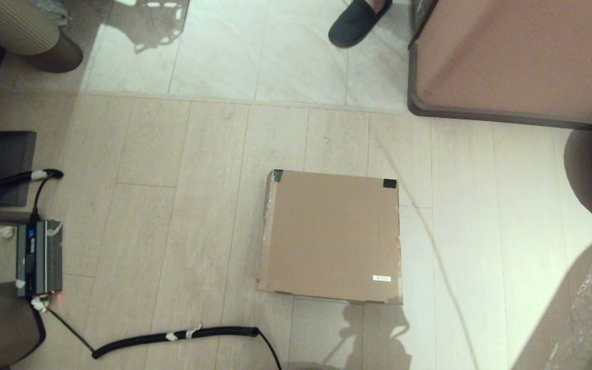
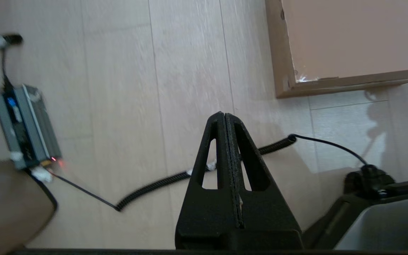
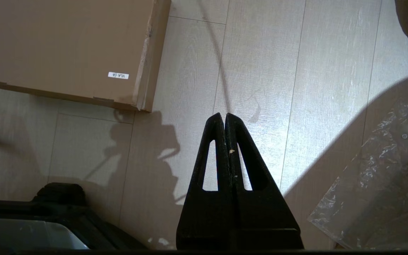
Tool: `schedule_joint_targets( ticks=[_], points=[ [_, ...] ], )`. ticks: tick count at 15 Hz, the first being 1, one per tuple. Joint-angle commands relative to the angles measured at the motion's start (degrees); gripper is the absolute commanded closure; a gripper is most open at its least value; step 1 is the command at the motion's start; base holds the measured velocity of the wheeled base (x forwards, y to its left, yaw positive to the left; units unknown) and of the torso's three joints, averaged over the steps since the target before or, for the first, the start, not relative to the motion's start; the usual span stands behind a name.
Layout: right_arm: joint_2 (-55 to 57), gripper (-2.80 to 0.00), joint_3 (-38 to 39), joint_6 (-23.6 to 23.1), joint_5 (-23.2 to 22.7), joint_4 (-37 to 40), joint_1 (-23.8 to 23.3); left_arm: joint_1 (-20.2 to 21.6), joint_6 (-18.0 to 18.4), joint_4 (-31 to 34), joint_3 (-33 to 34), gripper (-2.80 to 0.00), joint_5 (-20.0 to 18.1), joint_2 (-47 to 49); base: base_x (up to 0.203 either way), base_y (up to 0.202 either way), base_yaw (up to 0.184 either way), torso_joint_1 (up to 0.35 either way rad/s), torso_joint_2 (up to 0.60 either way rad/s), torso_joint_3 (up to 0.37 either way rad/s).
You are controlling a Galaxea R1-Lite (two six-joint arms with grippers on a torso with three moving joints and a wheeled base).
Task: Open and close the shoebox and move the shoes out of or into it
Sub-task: Open the shoe box
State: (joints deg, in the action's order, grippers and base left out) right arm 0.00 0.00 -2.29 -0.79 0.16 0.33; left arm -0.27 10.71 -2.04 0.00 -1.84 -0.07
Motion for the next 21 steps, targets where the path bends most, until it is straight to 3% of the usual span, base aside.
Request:
schedule_joint_targets(
  ticks=[1,3,8,12,15,17,21],
  points=[
    [0.09,0.0,0.0,0.27,0.0,0.02,0.02,0.0,-1.44,1.46,0.0,0.0,0.12,-0.01,0.0,0.0,0.0,0.0,0.0,0.0],
    [0.09,0.0,0.0,0.18,-0.09,-0.07,0.02,-0.08,-3.06,2.22,0.0,0.0,0.43,-0.01,0.0,0.0,0.0,0.0,0.0,0.0],
    [0.09,0.0,0.0,0.16,0.46,-0.07,0.02,-0.04,-2.96,1.99,-0.01,0.0,0.27,-0.01,0.0,0.0,0.0,0.0,0.0,0.0],
    [5.04,0.0,-8.12,0.15,0.5,1.76,-0.01,-0.02,-3.54,3.1,-9.49,0.0,-0.34,2.67,0.0,0.0,0.0,0.0,0.0,0.0],
    [22.67,0.0,-19.36,2.01,0.12,2.97,-0.02,-1.38,-6.33,3.93,-17.1,0.0,-4.0,16.99,0.0,0.0,0.0,0.0,0.0,0.0],
    [34.93,0.0,-25.57,6.56,-1.19,2.94,0.04,-3.21,-8.32,2.71,-22.42,0.0,-6.85,29.07,0.0,0.0,0.0,0.0,0.0,0.0],
    [56.48,0.0,-35.99,16.47,-8.68,-3.83,0.09,-5.38,-14.5,-7.39,-34.08,0.0,-12.74,55.97,0.0,0.0,0.0,0.0,0.0,0.0]
  ],
)
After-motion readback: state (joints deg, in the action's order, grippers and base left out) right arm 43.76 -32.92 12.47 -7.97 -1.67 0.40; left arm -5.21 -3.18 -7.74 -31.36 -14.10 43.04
